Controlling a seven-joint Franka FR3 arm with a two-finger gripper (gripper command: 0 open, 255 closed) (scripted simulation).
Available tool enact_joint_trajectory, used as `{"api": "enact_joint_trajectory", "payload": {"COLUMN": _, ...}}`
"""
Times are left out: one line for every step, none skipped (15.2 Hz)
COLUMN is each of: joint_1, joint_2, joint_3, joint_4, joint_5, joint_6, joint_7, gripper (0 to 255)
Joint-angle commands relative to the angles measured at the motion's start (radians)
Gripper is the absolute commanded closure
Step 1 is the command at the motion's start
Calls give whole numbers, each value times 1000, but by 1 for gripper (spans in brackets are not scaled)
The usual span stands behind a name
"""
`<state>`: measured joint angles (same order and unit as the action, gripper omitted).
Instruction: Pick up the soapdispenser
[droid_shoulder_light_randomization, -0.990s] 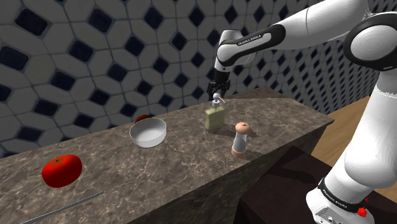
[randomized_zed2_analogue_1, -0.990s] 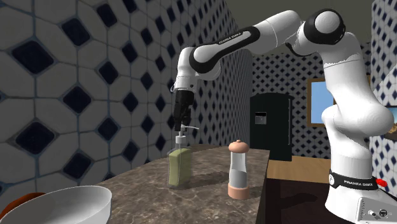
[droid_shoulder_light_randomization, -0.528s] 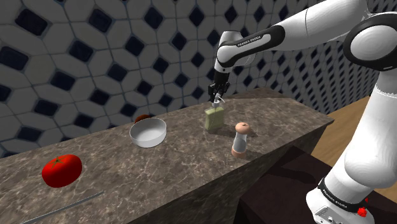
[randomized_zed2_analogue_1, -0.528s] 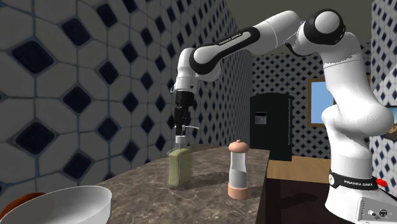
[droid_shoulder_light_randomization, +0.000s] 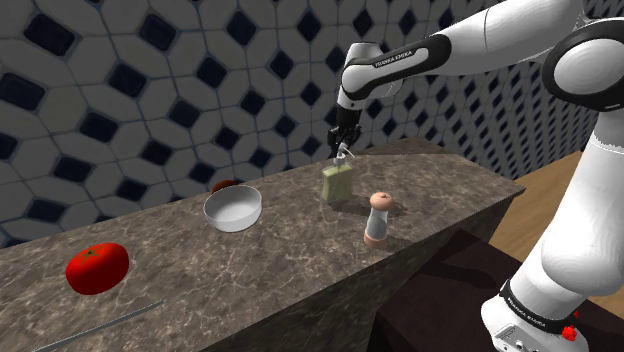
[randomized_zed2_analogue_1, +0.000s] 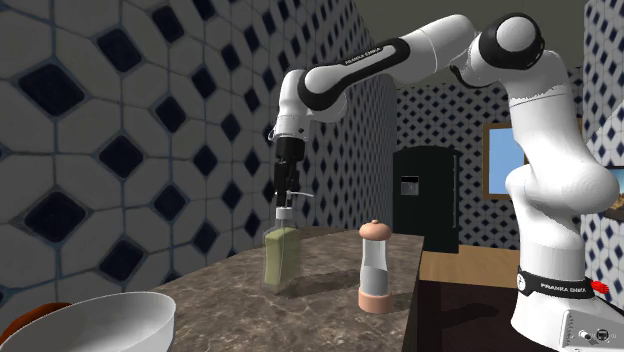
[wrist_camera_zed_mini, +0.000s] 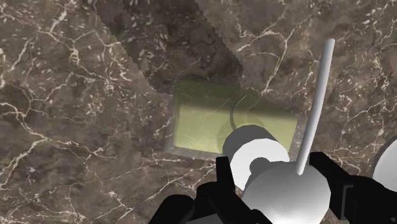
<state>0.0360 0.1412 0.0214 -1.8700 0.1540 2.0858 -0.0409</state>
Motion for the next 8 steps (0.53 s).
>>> {"api": "enact_joint_trajectory", "payload": {"joint_1": 0, "joint_2": -4, "joint_3": 0, "joint_4": 22, "joint_5": -2, "joint_6": -26, "joint_7": 4, "gripper": 255}}
{"api": "enact_joint_trajectory", "payload": {"joint_1": 0, "joint_2": -7, "joint_3": -1, "joint_4": 31, "joint_5": -3, "joint_6": -38, "joint_7": 6, "gripper": 255}}
{"api": "enact_joint_trajectory", "payload": {"joint_1": 0, "joint_2": -10, "joint_3": -1, "joint_4": 41, "joint_5": -4, "joint_6": -51, "joint_7": 8, "gripper": 255}}
{"api": "enact_joint_trajectory", "payload": {"joint_1": -1, "joint_2": -13, "joint_3": -1, "joint_4": 51, "joint_5": -5, "joint_6": -63, "joint_7": 9, "gripper": 255}}
{"api": "enact_joint_trajectory", "payload": {"joint_1": -1, "joint_2": -16, "joint_3": -1, "joint_4": 61, "joint_5": -5, "joint_6": -76, "joint_7": 11, "gripper": 255}}
{"api": "enact_joint_trajectory", "payload": {"joint_1": -1, "joint_2": -18, "joint_3": -1, "joint_4": 71, "joint_5": -6, "joint_6": -89, "joint_7": 13, "gripper": 255}}
{"api": "enact_joint_trajectory", "payload": {"joint_1": -1, "joint_2": -20, "joint_3": -1, "joint_4": 82, "joint_5": -7, "joint_6": -101, "joint_7": 15, "gripper": 255}}
{"api": "enact_joint_trajectory", "payload": {"joint_1": -1, "joint_2": -22, "joint_3": -2, "joint_4": 93, "joint_5": -8, "joint_6": -114, "joint_7": 16, "gripper": 255}}
